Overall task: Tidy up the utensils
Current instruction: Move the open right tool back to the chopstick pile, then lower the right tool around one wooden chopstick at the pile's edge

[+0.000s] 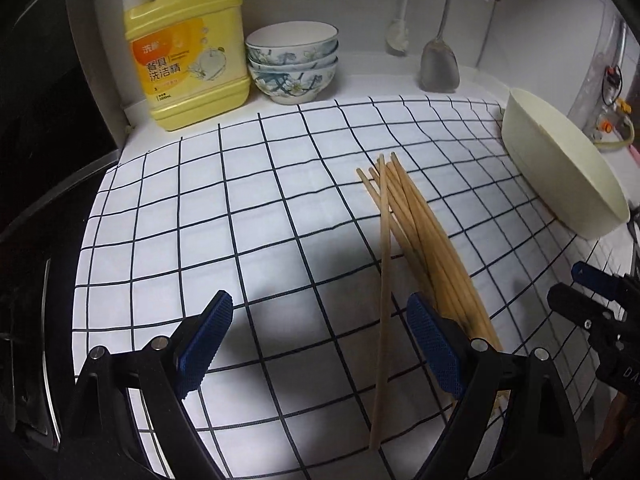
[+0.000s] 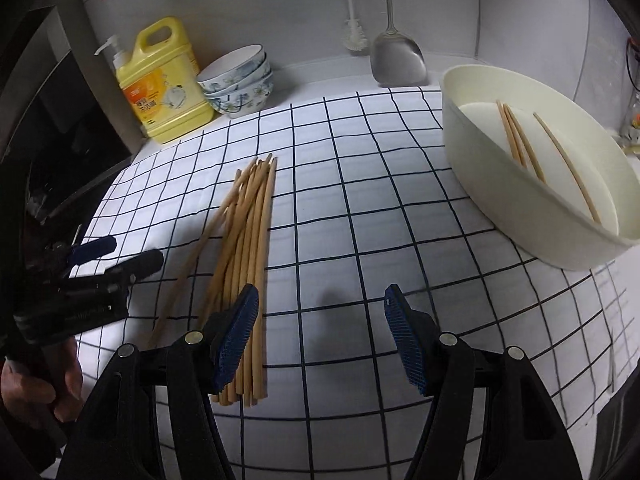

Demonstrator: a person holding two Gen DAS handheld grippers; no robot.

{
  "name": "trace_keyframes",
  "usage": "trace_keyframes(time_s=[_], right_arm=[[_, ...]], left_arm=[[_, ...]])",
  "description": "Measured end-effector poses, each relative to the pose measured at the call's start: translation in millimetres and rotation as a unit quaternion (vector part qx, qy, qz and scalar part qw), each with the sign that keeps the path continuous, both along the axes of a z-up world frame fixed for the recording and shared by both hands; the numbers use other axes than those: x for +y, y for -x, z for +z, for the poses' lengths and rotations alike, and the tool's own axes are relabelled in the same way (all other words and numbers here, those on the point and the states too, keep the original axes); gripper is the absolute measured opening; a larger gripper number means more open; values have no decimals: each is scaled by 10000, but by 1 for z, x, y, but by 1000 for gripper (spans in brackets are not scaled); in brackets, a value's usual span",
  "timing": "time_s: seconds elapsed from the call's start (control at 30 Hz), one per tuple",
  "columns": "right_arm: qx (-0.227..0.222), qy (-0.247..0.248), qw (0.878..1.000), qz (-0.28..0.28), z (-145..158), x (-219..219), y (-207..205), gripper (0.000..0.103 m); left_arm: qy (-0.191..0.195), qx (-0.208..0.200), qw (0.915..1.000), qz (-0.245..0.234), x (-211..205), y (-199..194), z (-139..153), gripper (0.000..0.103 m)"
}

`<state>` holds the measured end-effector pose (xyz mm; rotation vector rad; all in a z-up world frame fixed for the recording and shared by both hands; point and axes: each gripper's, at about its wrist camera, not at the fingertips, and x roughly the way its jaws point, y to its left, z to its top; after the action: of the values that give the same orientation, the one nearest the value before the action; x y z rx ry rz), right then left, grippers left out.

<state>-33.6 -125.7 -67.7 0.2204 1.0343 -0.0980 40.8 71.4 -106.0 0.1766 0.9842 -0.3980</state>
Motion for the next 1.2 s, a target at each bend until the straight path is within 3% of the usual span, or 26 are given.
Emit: trace_keyframes(time_s=[0.6,1.2], right_arm=[[82,154,9995,276,-40,19,-24,63],[30,677,9959,600,-42,30,-25,62]], left_arm=[[-266,-138,9995,-33,-9,-2,-24,87],[-415,-70,9991,10,-10,-8,-35,90]])
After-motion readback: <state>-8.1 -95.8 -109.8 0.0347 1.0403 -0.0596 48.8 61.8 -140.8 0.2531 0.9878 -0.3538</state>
